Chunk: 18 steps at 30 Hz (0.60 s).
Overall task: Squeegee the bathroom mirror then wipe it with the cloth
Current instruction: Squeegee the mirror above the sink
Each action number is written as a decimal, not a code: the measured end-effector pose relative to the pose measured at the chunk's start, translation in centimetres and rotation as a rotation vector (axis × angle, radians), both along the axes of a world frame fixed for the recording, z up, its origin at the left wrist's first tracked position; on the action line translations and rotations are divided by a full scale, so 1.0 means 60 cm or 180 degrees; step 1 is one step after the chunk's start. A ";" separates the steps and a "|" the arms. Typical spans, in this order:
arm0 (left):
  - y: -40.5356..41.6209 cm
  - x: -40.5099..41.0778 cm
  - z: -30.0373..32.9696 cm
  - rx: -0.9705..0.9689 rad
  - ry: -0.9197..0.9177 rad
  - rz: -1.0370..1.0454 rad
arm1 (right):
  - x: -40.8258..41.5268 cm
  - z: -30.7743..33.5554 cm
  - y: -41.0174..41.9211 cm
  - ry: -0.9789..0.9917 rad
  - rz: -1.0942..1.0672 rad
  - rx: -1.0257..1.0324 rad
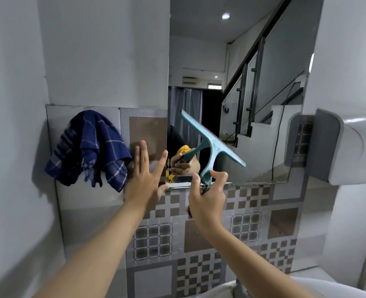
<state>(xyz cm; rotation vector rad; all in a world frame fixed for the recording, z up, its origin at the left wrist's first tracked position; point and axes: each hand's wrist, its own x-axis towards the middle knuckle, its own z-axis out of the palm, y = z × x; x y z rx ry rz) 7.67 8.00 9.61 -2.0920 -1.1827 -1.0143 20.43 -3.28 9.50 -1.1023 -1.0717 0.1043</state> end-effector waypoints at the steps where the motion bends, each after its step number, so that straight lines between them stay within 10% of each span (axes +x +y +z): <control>1: -0.002 -0.001 -0.008 -0.0046 -0.0001 -0.0045 | 0.004 -0.001 -0.001 -0.0074 0.0003 0.0026; 18: 0.002 -0.008 -0.023 0.0164 0.0072 -0.0091 | 0.158 -0.030 -0.032 -0.2121 -0.0490 -0.0189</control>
